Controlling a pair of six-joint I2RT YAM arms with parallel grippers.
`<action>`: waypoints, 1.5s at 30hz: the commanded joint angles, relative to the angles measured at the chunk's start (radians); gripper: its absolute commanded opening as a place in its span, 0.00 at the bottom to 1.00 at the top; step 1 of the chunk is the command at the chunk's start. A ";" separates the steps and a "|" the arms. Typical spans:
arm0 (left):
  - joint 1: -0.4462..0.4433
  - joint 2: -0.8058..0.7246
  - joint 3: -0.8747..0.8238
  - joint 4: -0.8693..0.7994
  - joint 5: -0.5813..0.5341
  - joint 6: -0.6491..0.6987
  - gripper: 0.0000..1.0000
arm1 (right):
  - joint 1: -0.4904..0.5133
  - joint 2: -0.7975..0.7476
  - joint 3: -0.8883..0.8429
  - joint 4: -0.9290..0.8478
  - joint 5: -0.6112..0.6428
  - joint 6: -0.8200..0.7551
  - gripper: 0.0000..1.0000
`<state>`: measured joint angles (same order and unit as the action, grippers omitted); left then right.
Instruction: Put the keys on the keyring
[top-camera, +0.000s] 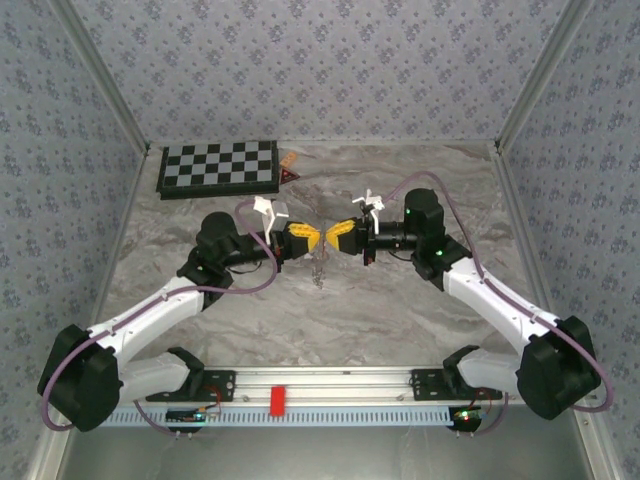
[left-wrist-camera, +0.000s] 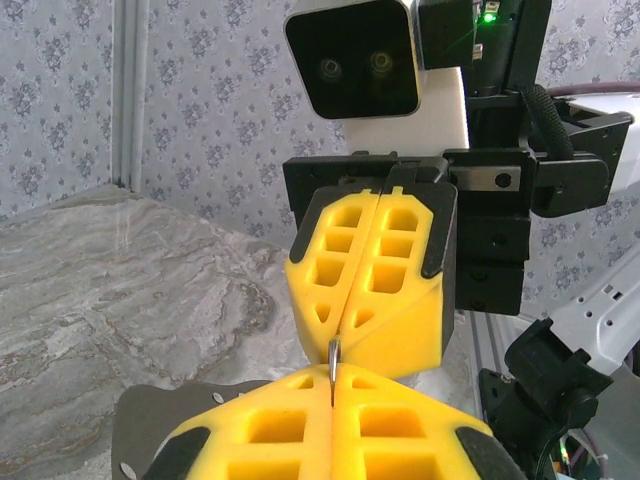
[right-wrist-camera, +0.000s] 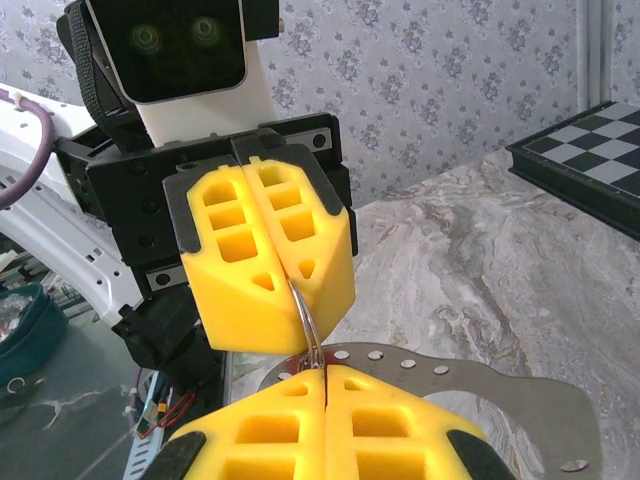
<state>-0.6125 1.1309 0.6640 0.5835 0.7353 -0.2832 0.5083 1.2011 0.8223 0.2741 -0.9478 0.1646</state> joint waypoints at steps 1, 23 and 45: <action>-0.011 -0.031 0.014 0.108 -0.002 -0.023 0.00 | 0.003 0.017 0.008 -0.039 -0.025 -0.025 0.00; -0.037 -0.001 0.001 0.169 -0.065 -0.057 0.00 | -0.024 -0.048 -0.088 0.155 0.107 0.071 0.19; -0.038 0.004 -0.002 0.186 -0.106 -0.070 0.00 | -0.034 -0.015 -0.168 0.615 0.088 0.348 0.34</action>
<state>-0.6437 1.1339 0.6491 0.7094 0.6373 -0.3500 0.4736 1.1824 0.6655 0.8009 -0.8528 0.4629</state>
